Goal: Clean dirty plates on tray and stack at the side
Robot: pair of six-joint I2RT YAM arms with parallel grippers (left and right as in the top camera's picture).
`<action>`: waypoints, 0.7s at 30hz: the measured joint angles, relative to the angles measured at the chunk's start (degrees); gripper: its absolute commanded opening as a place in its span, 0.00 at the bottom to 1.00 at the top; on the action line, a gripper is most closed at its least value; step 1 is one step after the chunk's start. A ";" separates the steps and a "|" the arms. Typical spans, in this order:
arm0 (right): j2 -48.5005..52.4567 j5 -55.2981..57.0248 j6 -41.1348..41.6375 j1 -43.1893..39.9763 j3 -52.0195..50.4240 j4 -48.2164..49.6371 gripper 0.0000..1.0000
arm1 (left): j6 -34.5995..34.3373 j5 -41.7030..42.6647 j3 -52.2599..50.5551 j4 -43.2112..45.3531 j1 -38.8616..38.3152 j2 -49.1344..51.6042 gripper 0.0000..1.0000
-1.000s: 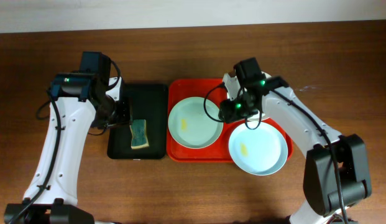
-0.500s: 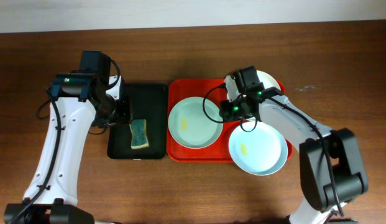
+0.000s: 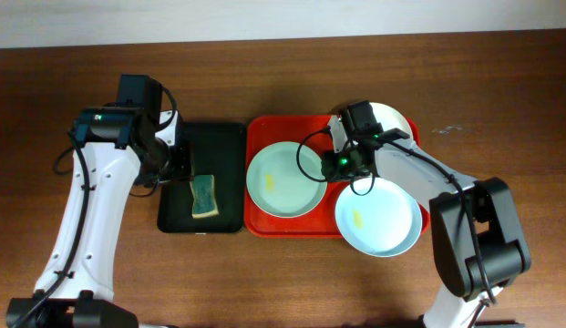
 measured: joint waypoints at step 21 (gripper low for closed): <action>0.22 -1.11 2.23 0.00 0.72 -3.41 0.04 | -3.26 -0.90 -7.87 7.43 0.00 0.02 0.36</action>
